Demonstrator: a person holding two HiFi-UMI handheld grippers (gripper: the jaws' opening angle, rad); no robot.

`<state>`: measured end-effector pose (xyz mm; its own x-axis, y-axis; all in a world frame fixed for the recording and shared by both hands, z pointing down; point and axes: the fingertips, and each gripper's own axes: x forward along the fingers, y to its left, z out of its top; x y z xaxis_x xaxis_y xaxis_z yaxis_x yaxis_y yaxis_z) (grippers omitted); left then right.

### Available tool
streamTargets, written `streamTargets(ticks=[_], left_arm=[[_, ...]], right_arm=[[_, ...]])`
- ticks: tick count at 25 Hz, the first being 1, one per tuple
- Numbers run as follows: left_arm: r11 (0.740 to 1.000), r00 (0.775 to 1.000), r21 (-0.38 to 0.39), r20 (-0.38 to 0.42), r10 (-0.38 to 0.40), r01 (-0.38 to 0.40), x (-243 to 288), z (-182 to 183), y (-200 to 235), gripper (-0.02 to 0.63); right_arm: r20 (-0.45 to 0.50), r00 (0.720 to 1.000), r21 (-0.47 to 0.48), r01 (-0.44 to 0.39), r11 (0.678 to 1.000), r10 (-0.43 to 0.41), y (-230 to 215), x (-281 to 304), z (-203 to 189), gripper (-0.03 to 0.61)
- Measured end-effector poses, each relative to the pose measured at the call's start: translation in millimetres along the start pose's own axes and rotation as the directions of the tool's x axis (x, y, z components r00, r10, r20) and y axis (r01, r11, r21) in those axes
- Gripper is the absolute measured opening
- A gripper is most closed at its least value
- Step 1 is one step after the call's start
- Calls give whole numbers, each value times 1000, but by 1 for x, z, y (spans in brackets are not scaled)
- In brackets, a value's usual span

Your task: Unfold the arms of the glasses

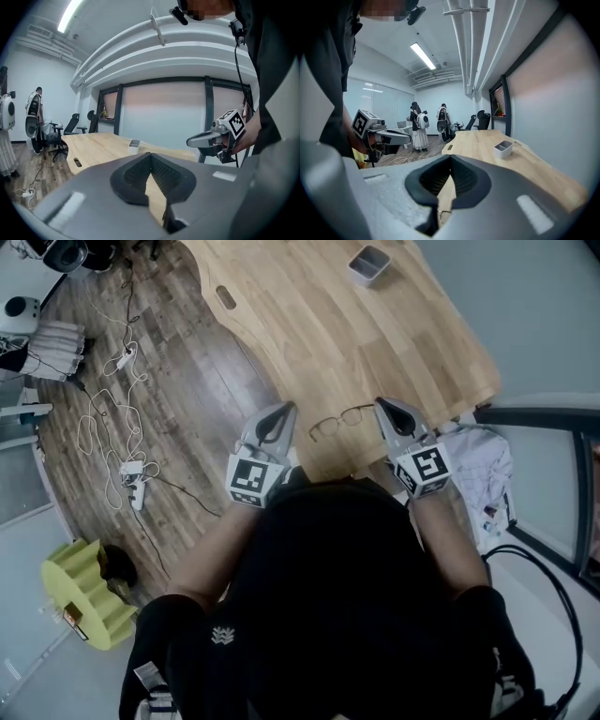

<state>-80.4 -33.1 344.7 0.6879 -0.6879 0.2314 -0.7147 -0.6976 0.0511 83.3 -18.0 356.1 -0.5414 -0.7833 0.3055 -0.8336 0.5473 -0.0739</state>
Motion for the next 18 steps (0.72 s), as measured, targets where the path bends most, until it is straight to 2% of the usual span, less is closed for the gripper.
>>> streamTargets(ticks=[8,18], left_arm=[[1000,1000,12,-8,12,-12,-1,-2,2,6],[999,1000,31,-17,-12,13,-1,0,4,6]], right_arm=[[-14,1000,20,7,1000,-7,-6,0,-8,0],[-27,999,24,28,999,-28,-16,-1,-10,0]])
